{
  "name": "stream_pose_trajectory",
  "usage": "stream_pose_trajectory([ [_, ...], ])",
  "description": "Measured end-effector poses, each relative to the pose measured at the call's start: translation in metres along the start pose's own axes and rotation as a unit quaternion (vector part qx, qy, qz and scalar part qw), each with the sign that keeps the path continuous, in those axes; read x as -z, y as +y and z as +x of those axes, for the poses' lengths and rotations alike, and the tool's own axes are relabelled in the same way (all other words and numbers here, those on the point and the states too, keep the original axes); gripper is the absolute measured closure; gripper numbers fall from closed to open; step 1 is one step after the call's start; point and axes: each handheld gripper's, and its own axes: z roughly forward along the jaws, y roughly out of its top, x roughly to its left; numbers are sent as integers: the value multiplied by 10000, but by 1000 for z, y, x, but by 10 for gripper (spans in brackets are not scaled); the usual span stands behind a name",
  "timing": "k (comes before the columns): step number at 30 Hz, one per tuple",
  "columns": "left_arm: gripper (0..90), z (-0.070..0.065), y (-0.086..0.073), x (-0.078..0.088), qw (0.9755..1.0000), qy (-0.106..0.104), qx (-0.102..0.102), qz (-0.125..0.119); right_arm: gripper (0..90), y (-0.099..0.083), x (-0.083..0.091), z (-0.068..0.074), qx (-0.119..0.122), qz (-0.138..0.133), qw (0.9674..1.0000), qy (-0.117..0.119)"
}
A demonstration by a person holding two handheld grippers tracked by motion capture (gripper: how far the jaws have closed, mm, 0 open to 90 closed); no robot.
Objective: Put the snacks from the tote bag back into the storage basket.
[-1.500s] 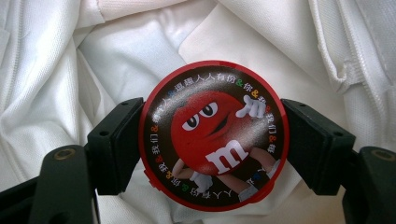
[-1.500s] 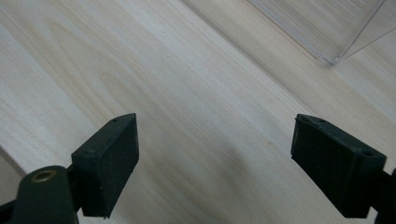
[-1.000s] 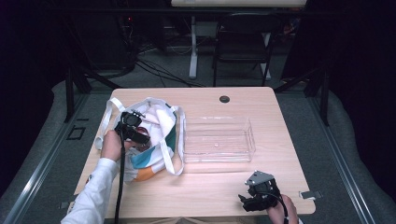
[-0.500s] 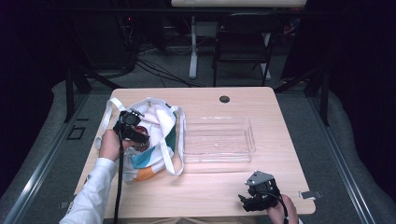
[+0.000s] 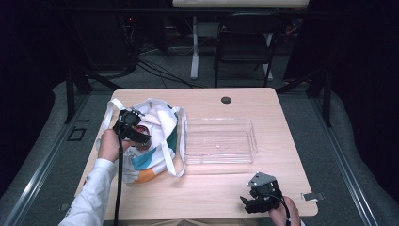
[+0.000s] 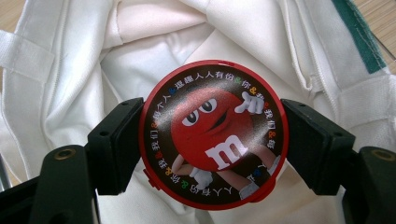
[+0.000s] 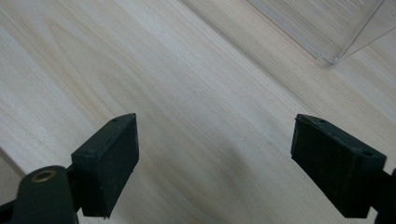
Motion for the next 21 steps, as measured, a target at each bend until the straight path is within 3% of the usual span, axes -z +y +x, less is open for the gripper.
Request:
stream_pose_trajectory([
  [21, 260, 2, 2, 12, 10000, -34, -33, -86, 147, 0, -1, 0, -15, -7, 10000, -15],
])
